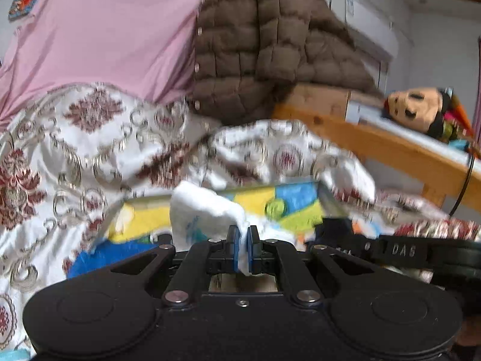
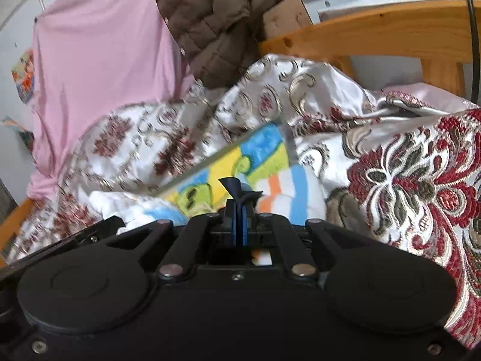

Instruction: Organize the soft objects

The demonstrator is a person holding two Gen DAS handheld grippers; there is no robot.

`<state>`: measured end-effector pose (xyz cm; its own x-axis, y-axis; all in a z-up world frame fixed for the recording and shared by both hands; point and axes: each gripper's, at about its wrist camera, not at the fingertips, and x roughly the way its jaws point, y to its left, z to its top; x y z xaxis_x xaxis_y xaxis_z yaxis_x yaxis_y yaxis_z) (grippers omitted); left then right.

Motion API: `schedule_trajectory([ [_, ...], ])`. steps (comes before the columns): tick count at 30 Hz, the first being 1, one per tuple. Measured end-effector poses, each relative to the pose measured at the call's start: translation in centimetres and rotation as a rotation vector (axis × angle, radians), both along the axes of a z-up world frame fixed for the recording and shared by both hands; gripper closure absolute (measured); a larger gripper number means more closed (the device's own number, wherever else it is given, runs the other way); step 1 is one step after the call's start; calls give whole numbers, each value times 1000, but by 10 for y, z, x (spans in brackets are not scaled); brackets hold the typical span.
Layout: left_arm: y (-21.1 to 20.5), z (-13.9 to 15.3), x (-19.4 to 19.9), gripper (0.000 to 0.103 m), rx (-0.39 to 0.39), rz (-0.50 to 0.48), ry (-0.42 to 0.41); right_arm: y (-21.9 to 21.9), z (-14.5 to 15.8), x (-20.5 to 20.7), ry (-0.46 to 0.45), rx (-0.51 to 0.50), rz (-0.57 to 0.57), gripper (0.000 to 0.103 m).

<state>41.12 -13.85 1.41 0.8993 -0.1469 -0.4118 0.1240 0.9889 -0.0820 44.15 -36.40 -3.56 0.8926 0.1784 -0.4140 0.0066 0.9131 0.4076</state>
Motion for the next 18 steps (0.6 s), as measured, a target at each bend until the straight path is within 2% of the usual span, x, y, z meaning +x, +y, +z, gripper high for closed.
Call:
schedule_trajectory([
  [3,0,-13,6,98,29,3,73,16,-7,3,36,-53,1,103],
  [9,8,-31,16,98,19,23,200,34,-13,0,74,-122,3,103],
  [12,10,-36,16,98,15,25,230,37,-14,-1,74,-124,-1,103],
  [15,13,-38,14,95,-20,21,249,38,-14,-4,73,-118,-2,101],
  [18,18,-36,12,88,-55,33,259,34,-9,-10,69,-116,5,93],
])
